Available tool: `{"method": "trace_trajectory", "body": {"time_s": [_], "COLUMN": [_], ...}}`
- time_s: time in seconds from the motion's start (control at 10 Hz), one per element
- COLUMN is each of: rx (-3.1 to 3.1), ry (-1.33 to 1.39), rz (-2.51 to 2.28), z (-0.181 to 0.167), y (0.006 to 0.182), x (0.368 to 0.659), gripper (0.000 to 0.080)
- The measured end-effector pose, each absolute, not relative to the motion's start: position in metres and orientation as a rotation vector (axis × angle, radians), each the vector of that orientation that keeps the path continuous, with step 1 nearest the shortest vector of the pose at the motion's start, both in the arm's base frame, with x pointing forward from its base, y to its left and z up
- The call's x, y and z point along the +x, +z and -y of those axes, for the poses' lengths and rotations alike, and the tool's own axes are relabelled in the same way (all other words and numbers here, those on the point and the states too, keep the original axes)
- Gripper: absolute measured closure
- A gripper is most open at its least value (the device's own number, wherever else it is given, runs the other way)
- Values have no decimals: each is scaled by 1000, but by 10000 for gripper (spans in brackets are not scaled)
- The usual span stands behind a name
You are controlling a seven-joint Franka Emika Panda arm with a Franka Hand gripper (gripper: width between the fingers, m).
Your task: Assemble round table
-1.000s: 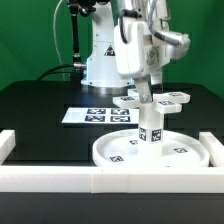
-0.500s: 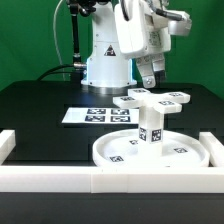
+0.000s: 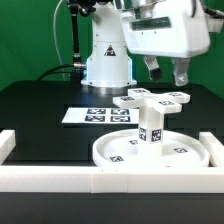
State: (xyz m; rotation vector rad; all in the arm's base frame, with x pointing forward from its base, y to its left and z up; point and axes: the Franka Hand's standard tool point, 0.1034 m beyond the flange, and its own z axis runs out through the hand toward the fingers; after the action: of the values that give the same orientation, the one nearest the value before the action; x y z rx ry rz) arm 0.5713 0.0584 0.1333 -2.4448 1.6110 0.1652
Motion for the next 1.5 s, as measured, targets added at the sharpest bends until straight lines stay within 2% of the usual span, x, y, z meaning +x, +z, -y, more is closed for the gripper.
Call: {"method": "trace_trajectory", "body": {"time_s": [0.4, 0.7, 1.2, 1.5], "rx": [-2614, -2915, -2989, -3009], "ry": [121, 53, -1, -18], "rz": [-1299, -635, -55, 537], "z": [-57, -51, -51, -47], "y": [133, 133, 135, 133], "x": [572, 573, 575, 574], "gripper": [150, 150, 150, 150]}}
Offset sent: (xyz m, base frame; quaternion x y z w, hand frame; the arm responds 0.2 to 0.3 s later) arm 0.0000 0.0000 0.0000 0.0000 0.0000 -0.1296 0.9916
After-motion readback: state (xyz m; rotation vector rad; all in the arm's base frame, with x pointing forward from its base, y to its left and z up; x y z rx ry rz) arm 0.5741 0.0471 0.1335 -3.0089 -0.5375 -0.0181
